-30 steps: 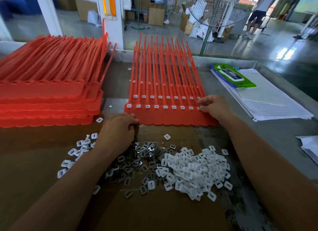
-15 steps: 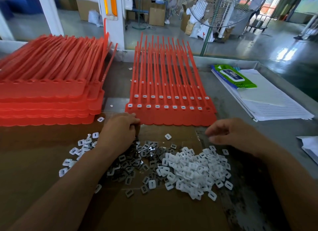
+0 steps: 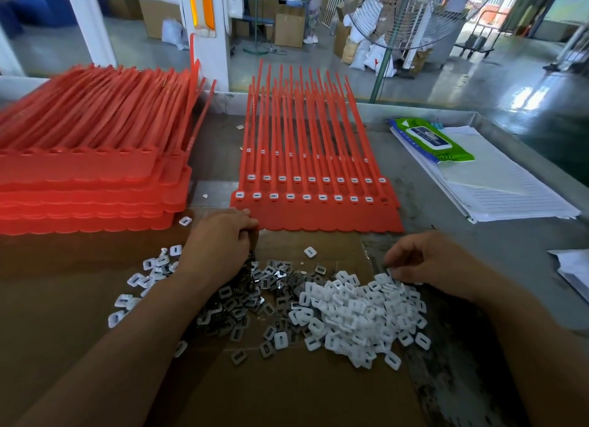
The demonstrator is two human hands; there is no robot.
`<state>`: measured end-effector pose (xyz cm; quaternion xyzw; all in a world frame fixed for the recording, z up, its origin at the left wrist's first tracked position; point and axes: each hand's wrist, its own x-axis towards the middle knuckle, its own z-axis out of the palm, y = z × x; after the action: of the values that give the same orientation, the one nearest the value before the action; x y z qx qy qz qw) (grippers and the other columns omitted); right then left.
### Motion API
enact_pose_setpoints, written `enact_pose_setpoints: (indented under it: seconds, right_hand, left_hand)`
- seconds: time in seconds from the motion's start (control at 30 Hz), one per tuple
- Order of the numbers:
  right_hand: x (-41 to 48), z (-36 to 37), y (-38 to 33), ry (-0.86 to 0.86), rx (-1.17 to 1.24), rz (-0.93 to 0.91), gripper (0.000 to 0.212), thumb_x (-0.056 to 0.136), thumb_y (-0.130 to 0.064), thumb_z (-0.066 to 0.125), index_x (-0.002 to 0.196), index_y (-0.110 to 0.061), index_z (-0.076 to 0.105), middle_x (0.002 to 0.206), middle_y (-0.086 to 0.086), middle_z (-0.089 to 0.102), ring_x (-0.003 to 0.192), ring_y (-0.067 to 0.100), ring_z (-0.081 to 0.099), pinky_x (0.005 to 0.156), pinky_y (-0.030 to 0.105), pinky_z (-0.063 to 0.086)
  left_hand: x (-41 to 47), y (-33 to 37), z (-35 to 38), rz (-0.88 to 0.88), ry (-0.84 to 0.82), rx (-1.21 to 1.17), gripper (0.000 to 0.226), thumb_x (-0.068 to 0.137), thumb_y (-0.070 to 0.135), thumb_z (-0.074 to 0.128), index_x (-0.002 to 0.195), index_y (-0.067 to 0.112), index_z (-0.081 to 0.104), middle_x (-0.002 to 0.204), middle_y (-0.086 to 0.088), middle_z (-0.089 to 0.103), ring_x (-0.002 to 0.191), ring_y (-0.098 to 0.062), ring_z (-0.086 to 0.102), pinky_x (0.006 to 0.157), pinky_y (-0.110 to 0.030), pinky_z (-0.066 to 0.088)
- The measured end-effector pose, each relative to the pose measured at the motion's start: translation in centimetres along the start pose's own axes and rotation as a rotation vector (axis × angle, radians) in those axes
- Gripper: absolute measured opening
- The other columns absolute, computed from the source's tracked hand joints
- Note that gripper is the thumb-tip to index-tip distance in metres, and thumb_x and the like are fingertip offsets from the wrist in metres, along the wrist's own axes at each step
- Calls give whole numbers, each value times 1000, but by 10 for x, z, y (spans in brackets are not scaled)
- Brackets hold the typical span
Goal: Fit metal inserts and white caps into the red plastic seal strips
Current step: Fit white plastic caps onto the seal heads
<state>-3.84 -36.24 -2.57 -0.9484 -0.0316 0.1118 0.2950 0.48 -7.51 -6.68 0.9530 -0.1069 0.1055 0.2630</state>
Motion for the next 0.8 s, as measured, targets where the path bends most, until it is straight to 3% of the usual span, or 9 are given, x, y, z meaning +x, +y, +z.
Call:
enact_pose_setpoints:
  seconds: [0.37,0.53,0.67,0.8]
  right_hand:
    - [-3,-3,1,15,96,-19,20,75,-3,72,71,-19,61,56,-7,63,50,-1,54,51,10,41]
    - [1,-5,-5,178,132,-63,17,77,1,68,76,-16,65,71,4,63,63,7,54,56,4,39]
    - [12,-11,-8,296,173,-48,9,76,6,67,83,0,66,80,18,66,66,16,55,54,3,39]
    - [30,-15,-8,432,217,16,9,80,2,64,89,2,65,81,12,64,64,11,53,51,3,40]
  left_hand:
    - [1,1,0,-2,-1,-11,34,82,1,48,111,10,64,125,-5,57,118,-19,49,103,-27,29]
    - [0,1,0,0,-2,-8,34,82,1,48,110,10,64,125,-5,57,118,-19,50,102,-29,31]
    - [1,1,0,-8,1,-17,35,82,0,47,110,10,64,125,-5,57,118,-20,49,103,-29,32]
    - [0,2,0,-13,10,-23,34,81,-1,48,110,9,65,124,-6,58,118,-19,50,102,-27,31]
